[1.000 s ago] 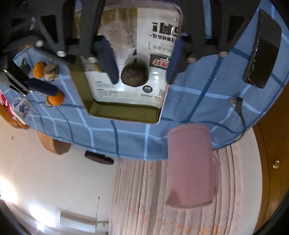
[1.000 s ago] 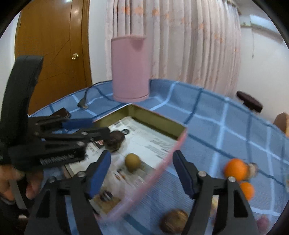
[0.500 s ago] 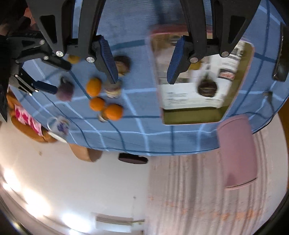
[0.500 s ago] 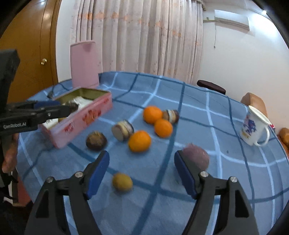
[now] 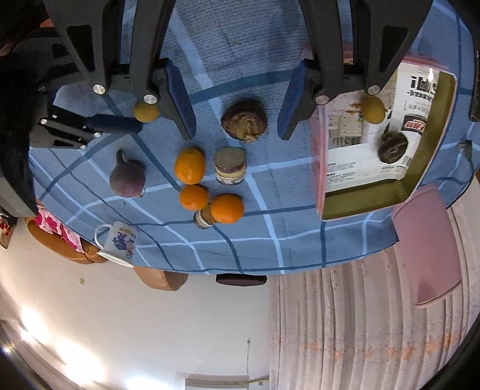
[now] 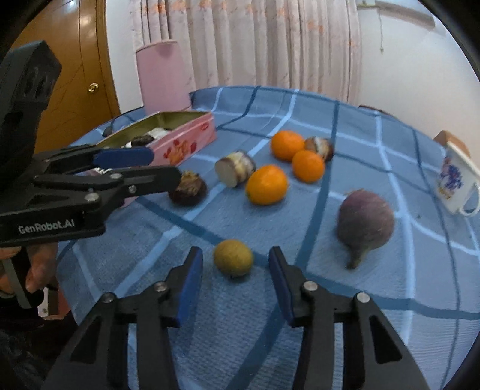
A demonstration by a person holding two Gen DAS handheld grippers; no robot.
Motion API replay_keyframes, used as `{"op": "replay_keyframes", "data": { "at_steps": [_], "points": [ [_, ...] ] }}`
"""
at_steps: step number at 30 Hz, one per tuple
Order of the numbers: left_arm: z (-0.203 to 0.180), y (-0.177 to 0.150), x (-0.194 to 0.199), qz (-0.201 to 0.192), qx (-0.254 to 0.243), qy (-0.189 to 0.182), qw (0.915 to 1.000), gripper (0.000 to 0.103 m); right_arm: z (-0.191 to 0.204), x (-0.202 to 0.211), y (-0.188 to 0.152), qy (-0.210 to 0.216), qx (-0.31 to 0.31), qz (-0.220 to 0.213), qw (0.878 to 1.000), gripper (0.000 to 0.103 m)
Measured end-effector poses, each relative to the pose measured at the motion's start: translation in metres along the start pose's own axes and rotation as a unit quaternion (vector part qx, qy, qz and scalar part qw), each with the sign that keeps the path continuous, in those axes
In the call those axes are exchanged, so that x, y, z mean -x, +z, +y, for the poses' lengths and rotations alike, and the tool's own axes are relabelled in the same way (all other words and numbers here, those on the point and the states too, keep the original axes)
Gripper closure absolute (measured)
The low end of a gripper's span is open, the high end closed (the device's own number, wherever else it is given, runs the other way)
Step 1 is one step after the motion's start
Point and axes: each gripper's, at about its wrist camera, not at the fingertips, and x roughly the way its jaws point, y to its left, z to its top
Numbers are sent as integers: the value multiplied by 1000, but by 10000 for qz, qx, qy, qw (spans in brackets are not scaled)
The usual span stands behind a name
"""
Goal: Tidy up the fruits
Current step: 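Grasp another yellow-brown fruit with the right gripper while the left grasps a dark brown fruit, then carry both held fruits over the pink tin box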
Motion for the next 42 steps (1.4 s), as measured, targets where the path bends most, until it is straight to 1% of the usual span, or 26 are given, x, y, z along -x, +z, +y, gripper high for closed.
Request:
{"op": "replay_keyframes", "data": {
  "at_steps": [1, 2, 3, 4, 5, 9, 12, 13, 14, 15, 17, 19, 20, 22, 28, 30, 32, 34, 36, 39, 40, 42],
  "points": [
    [-2, 0, -3, 31, -30, -13, 10000, 45, 0, 1, 0, -11, 9, -18, 10000, 72],
    [-4, -1, -5, 63, -56, 7, 10000, 45, -1, 2, -1, -25, -12, -49, 10000, 72],
    [-5, -1, -6, 78, -81, 15, 9999, 49, -3, 3, -1, -42, -76, -85, 9999, 72],
    [-9, -2, -8, 113, -153, -11, 9998, 57, -6, 5, -1, -58, -201, -166, 9996, 72],
    [-11, -2, -8, 141, -192, -34, 9997, 60, -10, 9, -1, -106, -285, -255, 9992, 72],
    [-17, -2, -19, 316, -312, -1, 9990, 60, -12, 16, 2, -451, -220, -428, 9978, 72],
    [-19, 3, -24, 349, -354, 56, 9988, 60, -16, 17, 2, -409, -271, -462, 9977, 72],
    [-20, 5, -25, 362, -354, 72, 9987, 61, -16, 17, 2, -401, -259, -467, 9978, 72],
    [-23, 6, -26, 364, -421, 92, 9984, 67, -15, 17, 2, -395, -246, -469, 9978, 72],
    [-26, 6, -27, 371, -502, 90, 9980, 67, -16, 17, 3, -389, -244, -477, 9978, 72],
    [-32, 6, -31, 411, -588, 94, 9974, 67, -17, 18, 3, -367, -272, -512, 9976, 72],
    [-33, 7, -34, 387, -654, 252, 9968, 67, -17, 18, 4, -337, -293, -527, 9976, 72],
    [-32, 9, -35, 381, -636, 378, 9965, 67, -17, 18, 3, -333, -296, -543, 9975, 72],
    [-26, 10, -34, 339, -567, 481, 9967, 67, -16, 19, 3, -325, -276, -557, 9975, 72],
    [-17, 11, -24, 97, -411, 364, 9984, 67, -16, 18, 3, -290, -289, -554, 9976, 72],
    [-11, 11, -29, 204, -323, 329, 9987, 67, -17, 18, 3, -276, -296, -555, 9976, 72],
    [-5, 10, -30, 204, -210, 262, 9992, 67, -17, 19, 3, -258, -316, -568, 9976, 72],
    [-5, 10, -29, 225, -220, 233, 9992, 67, -18, 19, 3, -237, -336, -571, 9975, 72],
    [-2, 9, -29, 207, -246, 323, 9990, 67, -19, 19, 3, -232, -337, -575, 9975, 72],
    [16, 9, -26, 250, -47, 353, 9991, 68, -20, 20, 2, -223, -368, -584, 9974, 72],
    [22, 9, -23, 227, -29, 294, 9993, 68, -20, 20, 2, -217, -369, -584, 9974, 72],
    [28, 7, -21, 238, -54, 357, 9991, 67, -19, 19, 2, -228, -354, -588, 9974, 72]
  ]
}}
